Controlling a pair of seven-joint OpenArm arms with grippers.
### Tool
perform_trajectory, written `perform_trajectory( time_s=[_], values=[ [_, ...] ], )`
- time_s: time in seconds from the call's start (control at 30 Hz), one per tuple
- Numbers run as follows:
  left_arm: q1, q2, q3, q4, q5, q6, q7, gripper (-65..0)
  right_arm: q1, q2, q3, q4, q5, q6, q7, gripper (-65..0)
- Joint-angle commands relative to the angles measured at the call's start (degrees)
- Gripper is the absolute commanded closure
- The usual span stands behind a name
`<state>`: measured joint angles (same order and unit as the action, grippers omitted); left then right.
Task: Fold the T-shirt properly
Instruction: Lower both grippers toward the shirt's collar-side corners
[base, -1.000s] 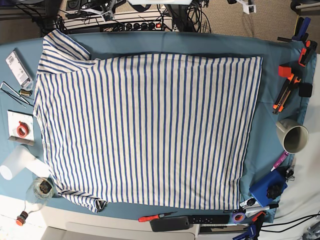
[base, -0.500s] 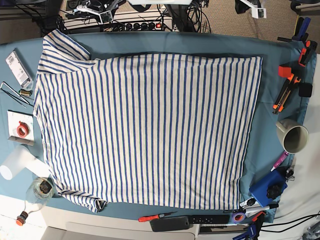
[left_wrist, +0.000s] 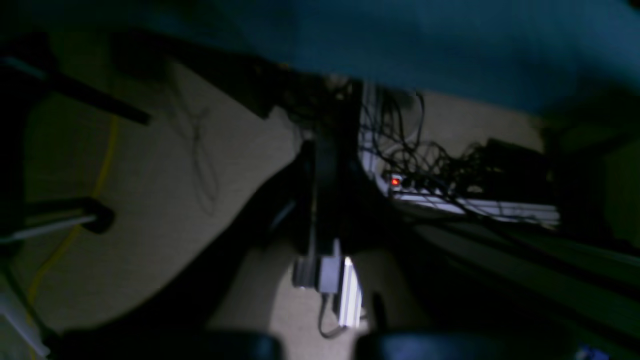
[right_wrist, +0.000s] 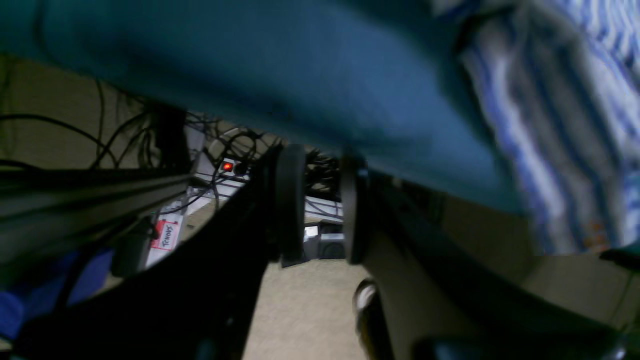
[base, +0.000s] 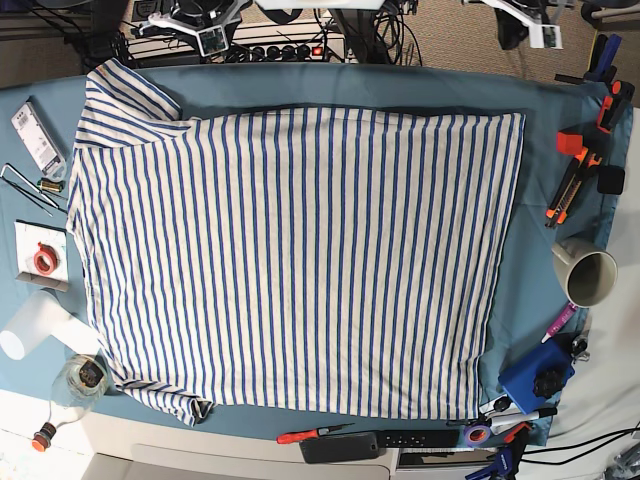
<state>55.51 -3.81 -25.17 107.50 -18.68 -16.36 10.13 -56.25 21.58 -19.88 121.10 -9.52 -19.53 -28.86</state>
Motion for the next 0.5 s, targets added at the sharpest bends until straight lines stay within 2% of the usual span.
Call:
perform_trajectory(
  time_s=[0.0,0.23,0.33,0.47],
  values=[
    [1.0,-0.2,-0.7,1.5,-0.5,-0.2,-1.1,0.0,-0.9,0.3,0.1,2.1,-1.4,-0.2,0.5,-13.5],
    [1.0,-0.2,-2.5,5.4,-0.5,-0.2,-1.1,0.0,-0.9,0.3,0.1,7.9,-4.6,-0.3,-2.5,-13.5],
    [1.0,-0.2,-2.4,7.0,-0.5,-0.2,-1.1,0.0,-0.9,0.3,0.1,9.2,-9.9,-1.4,-2.7,-13.5],
    [1.0,-0.2,-2.4,8.6,-0.5,-0.2,-1.1,0.0,-0.9,0.3,0.1,9.4,-20.0,-1.8,-3.0,-13.5]
  ],
)
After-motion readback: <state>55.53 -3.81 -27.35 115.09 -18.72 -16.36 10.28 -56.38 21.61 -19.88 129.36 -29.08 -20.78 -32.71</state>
